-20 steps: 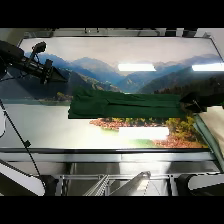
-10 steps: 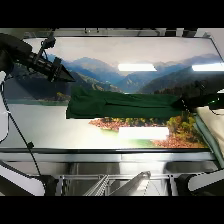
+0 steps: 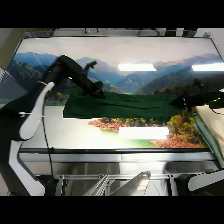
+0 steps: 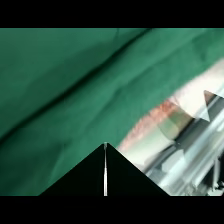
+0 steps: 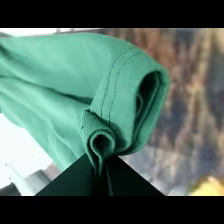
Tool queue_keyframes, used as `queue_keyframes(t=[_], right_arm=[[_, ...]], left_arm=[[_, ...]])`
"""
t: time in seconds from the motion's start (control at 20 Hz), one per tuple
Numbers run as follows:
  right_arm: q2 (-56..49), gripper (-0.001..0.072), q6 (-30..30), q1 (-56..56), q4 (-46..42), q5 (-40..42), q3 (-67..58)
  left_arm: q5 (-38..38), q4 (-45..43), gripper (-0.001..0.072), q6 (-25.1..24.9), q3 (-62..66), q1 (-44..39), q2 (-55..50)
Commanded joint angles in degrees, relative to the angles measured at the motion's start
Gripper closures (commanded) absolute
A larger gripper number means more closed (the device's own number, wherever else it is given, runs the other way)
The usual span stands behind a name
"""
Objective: Fold the shirts.
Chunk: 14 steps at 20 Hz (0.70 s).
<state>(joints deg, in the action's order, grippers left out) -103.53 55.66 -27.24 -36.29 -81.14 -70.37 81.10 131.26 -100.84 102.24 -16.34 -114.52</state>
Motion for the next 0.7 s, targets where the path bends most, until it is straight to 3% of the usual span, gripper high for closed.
queue_keyframes(t=[0.0,0.2,0.35,0.5,0.65], right_arm=[[1.3,0.0694,-0.4,-0.3,0.4,-4.5,-0.6],[4.7,0.0695,-0.4,-2.0,1.4,-8.7,-3.0],[7.8,0.0695,-0.7,-3.0,8.2,-11.9,-5.1],[10.3,0.0695,-0.6,-2.1,18.0,-14.1,-6.8],[13.2,0.0694,-0.3,3.1,24.1,-13.2,-6.8]], left_arm=[[-4.4,-1.4,0.0685,5.3,6.4,-6.4,-8.4],[0.8,-1.4,0.0685,10.4,14.6,-9.4,-15.9],[1.0,2.4,0.0685,11.4,15.3,-12.0,-17.7],[-0.3,9.8,0.0685,11.0,14.0,-14.3,-17.7],[2.9,19.1,0.0684,6.8,18.0,-14.0,-16.4]])
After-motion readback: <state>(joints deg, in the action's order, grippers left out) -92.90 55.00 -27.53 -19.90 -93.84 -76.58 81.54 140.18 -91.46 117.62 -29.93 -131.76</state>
